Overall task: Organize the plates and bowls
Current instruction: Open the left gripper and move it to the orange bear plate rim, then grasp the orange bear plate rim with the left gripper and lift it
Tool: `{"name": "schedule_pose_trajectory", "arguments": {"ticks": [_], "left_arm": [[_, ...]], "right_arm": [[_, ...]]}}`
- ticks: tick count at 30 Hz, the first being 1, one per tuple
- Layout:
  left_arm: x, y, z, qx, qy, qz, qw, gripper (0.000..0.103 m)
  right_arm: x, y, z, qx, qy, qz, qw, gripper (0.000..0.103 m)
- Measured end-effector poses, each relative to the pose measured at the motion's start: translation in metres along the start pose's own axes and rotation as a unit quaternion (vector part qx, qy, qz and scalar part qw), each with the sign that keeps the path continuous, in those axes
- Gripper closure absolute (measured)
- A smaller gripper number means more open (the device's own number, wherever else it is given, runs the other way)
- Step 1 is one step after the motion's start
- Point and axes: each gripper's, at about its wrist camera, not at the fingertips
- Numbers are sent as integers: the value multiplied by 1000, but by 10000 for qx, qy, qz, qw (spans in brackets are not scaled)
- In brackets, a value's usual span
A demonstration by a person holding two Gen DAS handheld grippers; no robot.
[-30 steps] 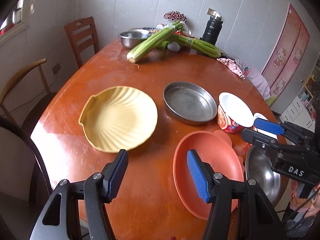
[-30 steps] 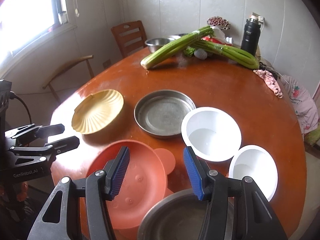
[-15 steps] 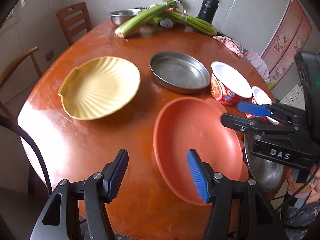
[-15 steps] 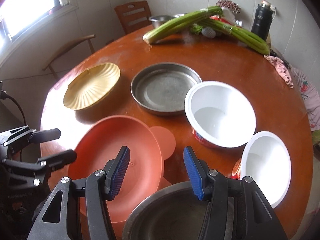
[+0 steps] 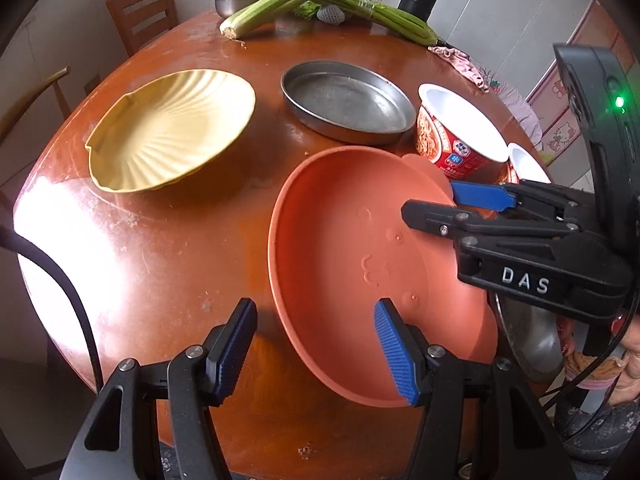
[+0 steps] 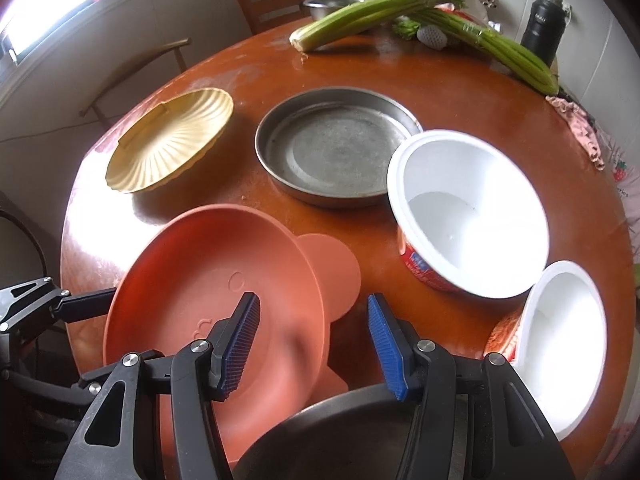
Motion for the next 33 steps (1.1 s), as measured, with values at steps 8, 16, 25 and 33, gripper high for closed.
{"name": "schedule_pose_trajectory", "arguments": {"ticks": [8,16,25,33], "left_arm": [[-1,-8,-2,-16,-55,7,10000,55],[-7,16,-2,153,-172,-464,9987,66],[-10,36,-11,257,-321,-638,9971,65],[-17,55,-20,340,-448,-706,9959,66]], "right_arm": [[-1,-1,2,-96,14,54,9999,63],[-3,10,3,-228,-48,36,9997,64],[-13,24,-11,-444,-266,116,9986,64],[-26,42,-22,-410,-432,92,9982,64]]}}
Point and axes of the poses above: each gripper's, at about its wrist camera, not at the fingertips, and z roughly the way its jaws point, y to its left, x to its underside, and after that the axes turned 14 degrees about -x, right-handed
